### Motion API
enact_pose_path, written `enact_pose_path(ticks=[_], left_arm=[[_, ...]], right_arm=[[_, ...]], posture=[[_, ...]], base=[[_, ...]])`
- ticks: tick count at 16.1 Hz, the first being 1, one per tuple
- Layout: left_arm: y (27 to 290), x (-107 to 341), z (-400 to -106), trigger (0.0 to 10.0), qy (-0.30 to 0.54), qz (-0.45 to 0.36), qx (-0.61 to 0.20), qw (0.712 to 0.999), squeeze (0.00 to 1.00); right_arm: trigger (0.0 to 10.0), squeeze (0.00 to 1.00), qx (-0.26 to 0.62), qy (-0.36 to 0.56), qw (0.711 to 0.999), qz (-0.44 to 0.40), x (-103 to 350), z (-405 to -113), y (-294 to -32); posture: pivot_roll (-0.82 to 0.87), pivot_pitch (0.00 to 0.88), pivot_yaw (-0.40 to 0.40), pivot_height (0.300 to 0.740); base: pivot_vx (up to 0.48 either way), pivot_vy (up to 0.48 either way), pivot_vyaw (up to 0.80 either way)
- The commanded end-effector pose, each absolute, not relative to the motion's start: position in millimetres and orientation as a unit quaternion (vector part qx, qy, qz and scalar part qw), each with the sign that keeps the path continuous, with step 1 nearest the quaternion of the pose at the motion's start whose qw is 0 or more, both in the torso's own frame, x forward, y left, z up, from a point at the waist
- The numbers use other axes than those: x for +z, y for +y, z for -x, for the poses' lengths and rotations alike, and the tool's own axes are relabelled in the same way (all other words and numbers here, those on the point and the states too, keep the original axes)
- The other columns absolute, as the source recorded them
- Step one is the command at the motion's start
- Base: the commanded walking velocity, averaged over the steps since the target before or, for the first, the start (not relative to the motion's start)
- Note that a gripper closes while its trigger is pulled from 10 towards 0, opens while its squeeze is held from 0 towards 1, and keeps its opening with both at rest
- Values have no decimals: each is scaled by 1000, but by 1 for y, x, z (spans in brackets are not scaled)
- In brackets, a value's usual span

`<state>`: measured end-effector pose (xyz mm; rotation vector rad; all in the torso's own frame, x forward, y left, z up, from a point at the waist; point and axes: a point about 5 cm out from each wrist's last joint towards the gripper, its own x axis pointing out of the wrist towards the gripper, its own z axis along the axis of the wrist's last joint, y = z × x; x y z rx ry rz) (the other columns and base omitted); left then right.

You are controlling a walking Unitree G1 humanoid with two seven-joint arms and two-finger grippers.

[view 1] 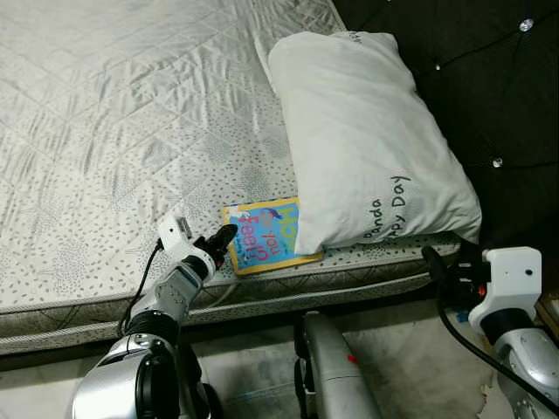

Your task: Clean up the room

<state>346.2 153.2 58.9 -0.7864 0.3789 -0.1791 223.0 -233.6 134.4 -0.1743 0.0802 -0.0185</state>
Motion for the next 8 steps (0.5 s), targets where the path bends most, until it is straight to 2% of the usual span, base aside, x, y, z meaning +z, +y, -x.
enact_pose_path(ticks=[1, 8], left_arm=[[153, 55, -344, 10000, 193, 380, -80, 901, 1000], [153, 55, -344, 10000, 193, 380, -80, 901, 1000]], right_arm=[[10000, 0, -16, 49, 995, 86, 130, -221, -236], [10000, 0, -16, 49, 995, 86, 130, -221, -236]], posture=[[-420, 215, -39, 606], [-420, 215, -39, 606]], base=[[0, 0, 0], [0, 0, 0]])
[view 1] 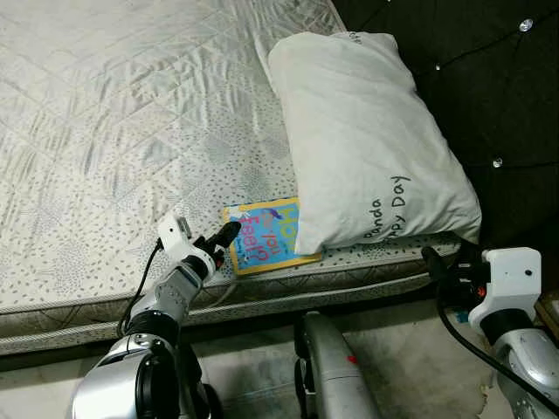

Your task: Clean up the room

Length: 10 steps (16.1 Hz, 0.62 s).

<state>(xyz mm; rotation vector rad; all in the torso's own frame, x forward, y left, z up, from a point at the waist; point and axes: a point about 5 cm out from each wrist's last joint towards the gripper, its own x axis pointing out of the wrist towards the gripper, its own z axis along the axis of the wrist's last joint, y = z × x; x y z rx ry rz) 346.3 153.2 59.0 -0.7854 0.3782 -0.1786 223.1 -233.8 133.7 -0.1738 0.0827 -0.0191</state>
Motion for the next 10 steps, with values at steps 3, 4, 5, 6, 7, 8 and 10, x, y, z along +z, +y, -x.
enact_pose_path(ticks=[3, 4, 5, 6, 7, 8, 10], left_arm=[[153, 55, -344, 10000, 193, 380, -80, 901, 1000], [153, 55, -344, 10000, 193, 380, -80, 901, 1000], [153, 55, -344, 10000, 193, 380, -80, 901, 1000], [155, 55, -344, 10000, 190, 377, -74, 904, 1000], [191, 69, -301, 10000, 92, 244, -22, 965, 1000], [194, 86, -276, 10000, 51, 193, -9, 980, 1000], [182, 85, -280, 10000, 71, 180, -38, 980, 1000]], right_arm=[[10000, 0, -16, 49, 995, 86, 130, -221, -236], [10000, 0, -16, 49, 995, 86, 130, -221, -236], [10000, 0, -16, 49, 995, 86, 130, -221, -236], [10000, 0, -16, 48, 995, 86, 129, -221, -236], [10000, 0, 6, 9, 1000, 17, 124, -262, -201], [10000, 0, 20, -8, 1000, -9, 126, -279, -183], [10000, 0, 17, -13, 1000, -9, 129, -282, -184]], posture=[[-420, 215, -39, 606], [-420, 215, -39, 606], [-420, 215, -39, 606], [-420, 215, -39, 606], [-202, 53, 53, 606], [-205, 47, 56, 606], [-207, 39, 59, 606]], base=[[0, 0, 0], [0, 0, 0], [0, 0, 0], [0, 0, 0], [0, 0, 0], [0, 0, 0], [0, 0, 0]])
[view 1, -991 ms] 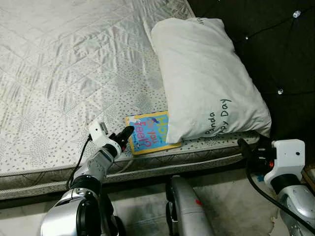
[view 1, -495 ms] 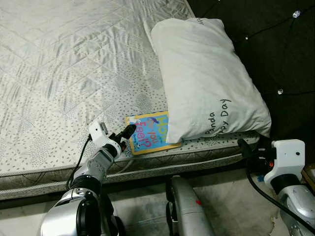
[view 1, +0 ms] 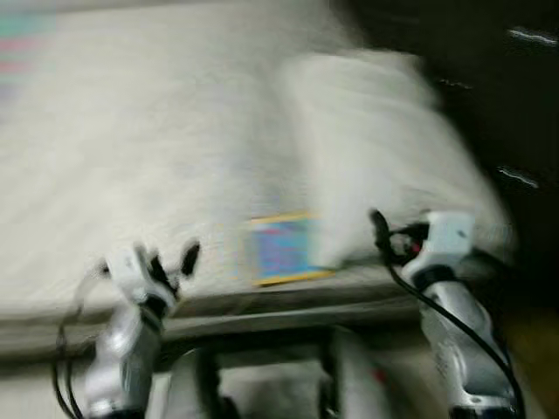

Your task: Clean up the room

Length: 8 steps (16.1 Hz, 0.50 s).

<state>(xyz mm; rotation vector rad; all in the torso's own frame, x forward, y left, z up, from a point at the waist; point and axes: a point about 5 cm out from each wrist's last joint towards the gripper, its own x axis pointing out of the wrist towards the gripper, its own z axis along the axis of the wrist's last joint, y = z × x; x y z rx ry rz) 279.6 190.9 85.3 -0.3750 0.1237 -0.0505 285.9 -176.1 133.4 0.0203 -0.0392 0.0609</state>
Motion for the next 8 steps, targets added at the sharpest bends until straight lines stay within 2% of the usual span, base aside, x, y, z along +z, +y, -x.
enact_pose_path(ticks=[1, 5, 8], left_arm=[[180, 85, -280, 10000, 70, 178, -43, 981, 1000], [174, 91, -261, 10000, 92, 158, -24, 983, 1000], [174, 89, -260, 10000, 105, 154, -16, 982, 1000]], right_arm=[[10000, 0, 18, -13, 1000, -9, 129, -282, -184], [10000, 0, 21, -21, 999, -13, 125, -288, -181], [10000, 0, 24, -20, 999, -22, 124, -289, -177]], posture=[[-210, 36, 59, 606], [-209, 34, 52, 606], [-204, 30, 52, 606]], base=[[0, 0, 0], [0, 0, 0], [0, 0, 0]])
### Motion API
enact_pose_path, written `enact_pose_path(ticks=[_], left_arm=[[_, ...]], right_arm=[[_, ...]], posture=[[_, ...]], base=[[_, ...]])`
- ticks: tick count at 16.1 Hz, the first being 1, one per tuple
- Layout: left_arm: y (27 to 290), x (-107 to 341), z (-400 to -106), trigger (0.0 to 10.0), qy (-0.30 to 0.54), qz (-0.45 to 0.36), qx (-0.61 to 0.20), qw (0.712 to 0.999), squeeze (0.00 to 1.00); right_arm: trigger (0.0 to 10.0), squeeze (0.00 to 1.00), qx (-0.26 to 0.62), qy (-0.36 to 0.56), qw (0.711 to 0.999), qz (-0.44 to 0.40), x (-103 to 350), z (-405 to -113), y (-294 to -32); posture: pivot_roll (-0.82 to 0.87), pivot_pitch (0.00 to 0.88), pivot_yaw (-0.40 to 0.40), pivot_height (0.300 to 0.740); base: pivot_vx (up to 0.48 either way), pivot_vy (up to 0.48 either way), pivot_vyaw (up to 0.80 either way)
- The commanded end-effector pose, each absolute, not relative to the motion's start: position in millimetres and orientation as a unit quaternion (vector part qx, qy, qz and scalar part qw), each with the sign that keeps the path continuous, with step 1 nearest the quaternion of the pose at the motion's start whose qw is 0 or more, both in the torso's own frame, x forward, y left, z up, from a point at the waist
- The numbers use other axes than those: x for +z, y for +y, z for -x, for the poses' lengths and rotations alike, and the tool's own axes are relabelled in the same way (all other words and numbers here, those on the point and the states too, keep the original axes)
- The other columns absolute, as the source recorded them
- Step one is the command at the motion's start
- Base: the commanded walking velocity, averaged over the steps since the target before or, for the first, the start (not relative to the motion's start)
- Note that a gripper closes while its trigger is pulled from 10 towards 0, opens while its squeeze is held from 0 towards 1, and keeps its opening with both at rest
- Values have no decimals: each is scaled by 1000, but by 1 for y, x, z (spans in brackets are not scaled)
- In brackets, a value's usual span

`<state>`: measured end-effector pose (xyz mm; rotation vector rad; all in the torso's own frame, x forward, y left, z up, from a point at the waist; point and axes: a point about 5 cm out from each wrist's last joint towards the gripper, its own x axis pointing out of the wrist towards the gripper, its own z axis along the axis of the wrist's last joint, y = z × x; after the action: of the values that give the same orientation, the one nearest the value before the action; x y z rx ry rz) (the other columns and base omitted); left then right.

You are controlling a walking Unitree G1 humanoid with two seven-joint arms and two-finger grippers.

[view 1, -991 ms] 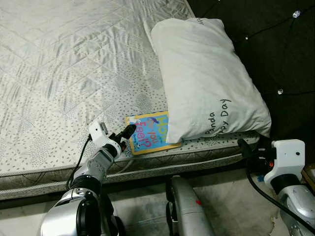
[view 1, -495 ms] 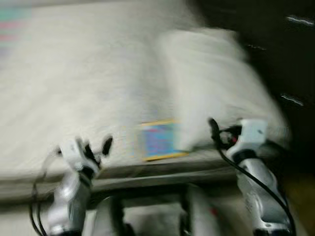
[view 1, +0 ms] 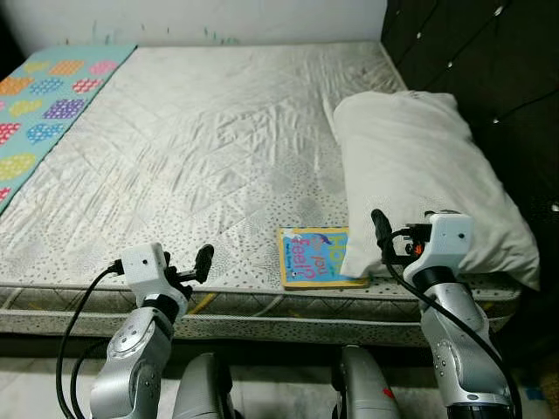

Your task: Clean up the room

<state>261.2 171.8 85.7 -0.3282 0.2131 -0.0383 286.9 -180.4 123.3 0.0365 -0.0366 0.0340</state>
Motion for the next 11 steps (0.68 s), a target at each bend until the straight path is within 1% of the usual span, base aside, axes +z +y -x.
enact_pose_path(ticks=[1, 2, 4, 7, 11], left_arm=[[174, 89, -260, 10000, 102, 153, -13, 983, 1000], [176, 93, -257, 10000, 95, 148, -9, 984, 1000], [177, 96, -255, 10000, 90, 145, -7, 985, 1000], [184, 99, -250, 10000, 74, 111, 11, 991, 1000], [196, 104, -251, 10000, 50, 83, 53, 994, 1000]], right_arm=[[10000, 0, 25, -17, 999, -26, 123, -288, -177], [10000, 0, 23, -7, 999, -43, 120, -288, -175], [10000, 0, 25, -6, 999, -48, 119, -287, -173], [10000, 0, 37, 11, 997, -64, 113, -286, -166], [10000, 0, 54, -1, 995, -80, 117, -295, -157]], posture=[[-203, 30, 52, 606], [-200, 28, 53, 606], [-196, 22, 54, 606], [-175, 0, 61, 606], [-162, 0, 67, 606]], base=[[0, 0, 0], [0, 0, 0], [0, 0, 0], [0, 0, 0], [0, 0, 0]])
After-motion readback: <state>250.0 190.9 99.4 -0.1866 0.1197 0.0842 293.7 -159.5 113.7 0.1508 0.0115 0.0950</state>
